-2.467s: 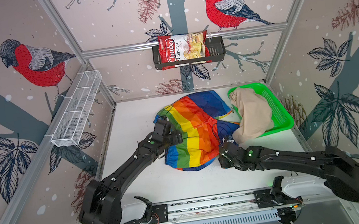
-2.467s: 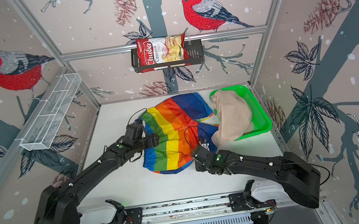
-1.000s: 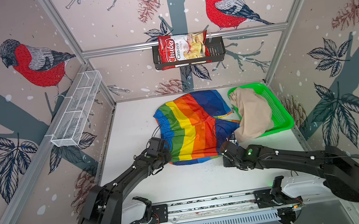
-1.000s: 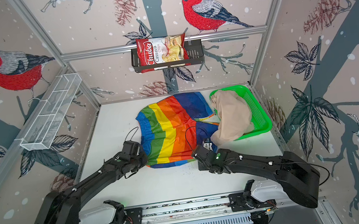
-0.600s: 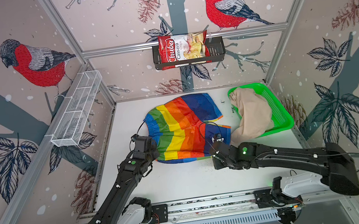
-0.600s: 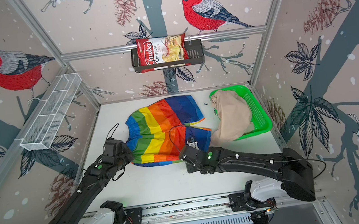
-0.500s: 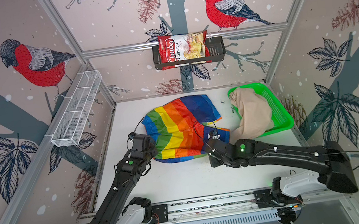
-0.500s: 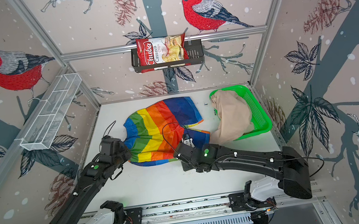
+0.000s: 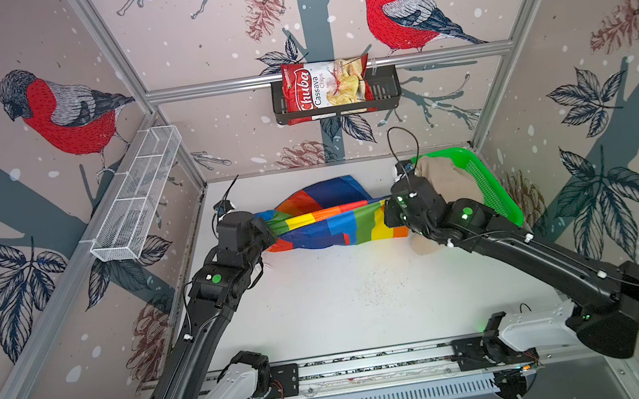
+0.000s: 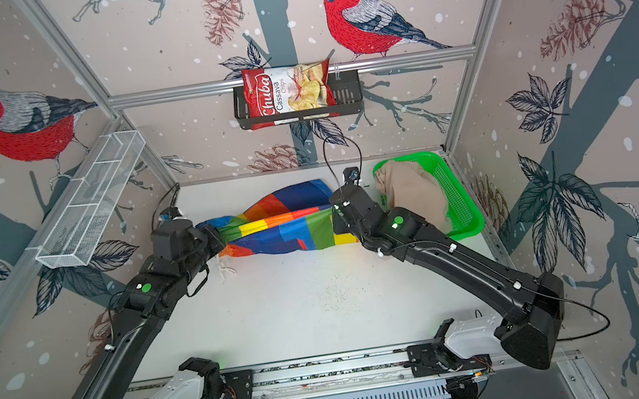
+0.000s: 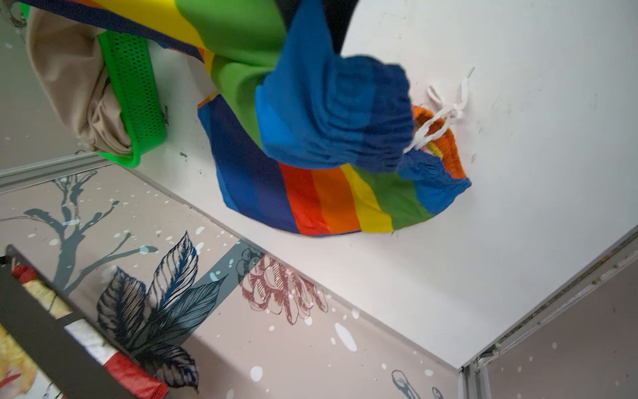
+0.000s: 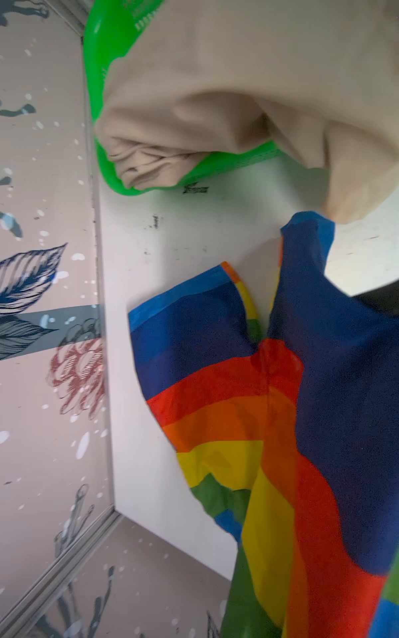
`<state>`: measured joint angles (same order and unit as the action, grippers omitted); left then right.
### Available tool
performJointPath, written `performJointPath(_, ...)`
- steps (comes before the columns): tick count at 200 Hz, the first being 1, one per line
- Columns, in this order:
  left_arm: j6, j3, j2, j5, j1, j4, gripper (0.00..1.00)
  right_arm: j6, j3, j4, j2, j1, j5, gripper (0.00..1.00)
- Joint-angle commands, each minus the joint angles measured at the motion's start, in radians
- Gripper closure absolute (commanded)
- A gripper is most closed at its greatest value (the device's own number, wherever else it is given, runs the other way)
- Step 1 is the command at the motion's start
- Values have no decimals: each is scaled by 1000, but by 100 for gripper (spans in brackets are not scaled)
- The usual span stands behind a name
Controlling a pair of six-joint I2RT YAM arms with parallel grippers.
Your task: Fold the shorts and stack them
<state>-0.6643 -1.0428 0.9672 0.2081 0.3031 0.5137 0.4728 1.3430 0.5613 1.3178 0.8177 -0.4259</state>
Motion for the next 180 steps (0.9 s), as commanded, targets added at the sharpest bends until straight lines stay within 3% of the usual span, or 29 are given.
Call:
performJointPath(1,60,-44,35,209,-15,42,100,-113,70,-121,48,-43,-118,100)
performJointPath(36,77,-74,90,213,-47,26,100,-225,217,-192,226,-80,-122,100)
performJointPath(61,74,-51,124,152,-109,2,100,-276,290,-230,356,-97,-129,100)
performJointPath(89,70,-12,178,85,-190,-37,100,-294,340,-290,488,-133,-98,100)
performJointPath(152,56,23,325,93,-251,-91,100,-335,440,-533,752,-197,-1,100)
performJointPath(180,58,16,406,97,-252,-86,100,-315,576,-464,928,-210,33,100)
